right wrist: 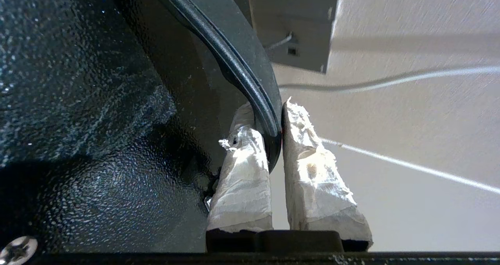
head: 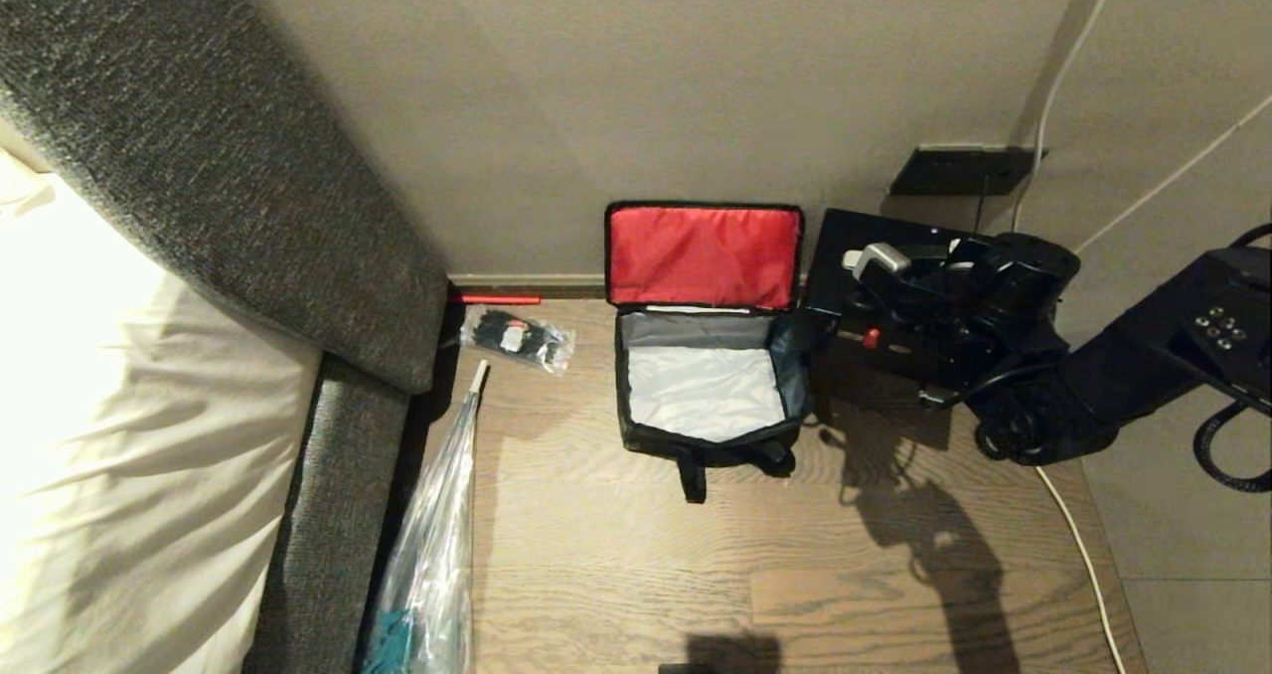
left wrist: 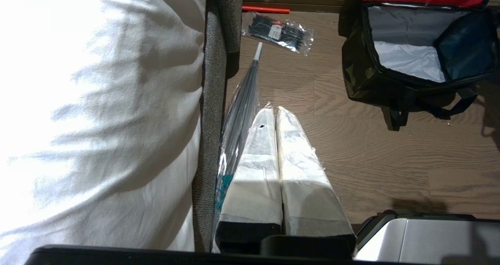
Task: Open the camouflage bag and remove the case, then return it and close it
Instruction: Release the handle
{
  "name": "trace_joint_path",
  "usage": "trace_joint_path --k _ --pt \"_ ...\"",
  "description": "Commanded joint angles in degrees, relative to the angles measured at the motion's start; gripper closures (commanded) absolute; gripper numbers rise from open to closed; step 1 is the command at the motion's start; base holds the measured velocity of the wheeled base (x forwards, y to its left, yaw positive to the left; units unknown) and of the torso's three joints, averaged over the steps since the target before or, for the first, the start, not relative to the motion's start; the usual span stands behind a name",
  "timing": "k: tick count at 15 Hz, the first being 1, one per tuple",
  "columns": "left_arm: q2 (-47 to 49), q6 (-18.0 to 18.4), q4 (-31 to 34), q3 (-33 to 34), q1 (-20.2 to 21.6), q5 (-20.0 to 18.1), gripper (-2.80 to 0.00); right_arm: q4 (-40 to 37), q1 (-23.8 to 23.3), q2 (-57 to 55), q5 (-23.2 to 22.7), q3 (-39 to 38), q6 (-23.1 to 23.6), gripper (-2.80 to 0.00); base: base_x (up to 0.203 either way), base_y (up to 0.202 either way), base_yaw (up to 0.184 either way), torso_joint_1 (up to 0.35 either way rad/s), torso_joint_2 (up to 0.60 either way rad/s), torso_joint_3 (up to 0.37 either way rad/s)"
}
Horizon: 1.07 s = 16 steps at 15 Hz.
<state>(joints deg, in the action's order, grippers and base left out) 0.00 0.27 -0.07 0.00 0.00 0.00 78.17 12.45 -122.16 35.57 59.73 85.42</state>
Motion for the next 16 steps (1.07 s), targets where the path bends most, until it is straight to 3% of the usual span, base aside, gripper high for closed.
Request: trace_joint_path --k 1,16 --pt "0.0 0.0 0.0 0.0 0.0 0.0 0.0 0.4 -1.3 -0.8 0.2 0.2 0.2 0.0 0.0 0.0 0.0 0.0 0.0 0.0" --pt "0.0 0.0 0.0 0.0 0.0 0.0 0.0 0.3 -7.5 -8.4 0.2 3.8 -0.3 0.0 0.0 0.0 0.0 0.0 0.0 0.0"
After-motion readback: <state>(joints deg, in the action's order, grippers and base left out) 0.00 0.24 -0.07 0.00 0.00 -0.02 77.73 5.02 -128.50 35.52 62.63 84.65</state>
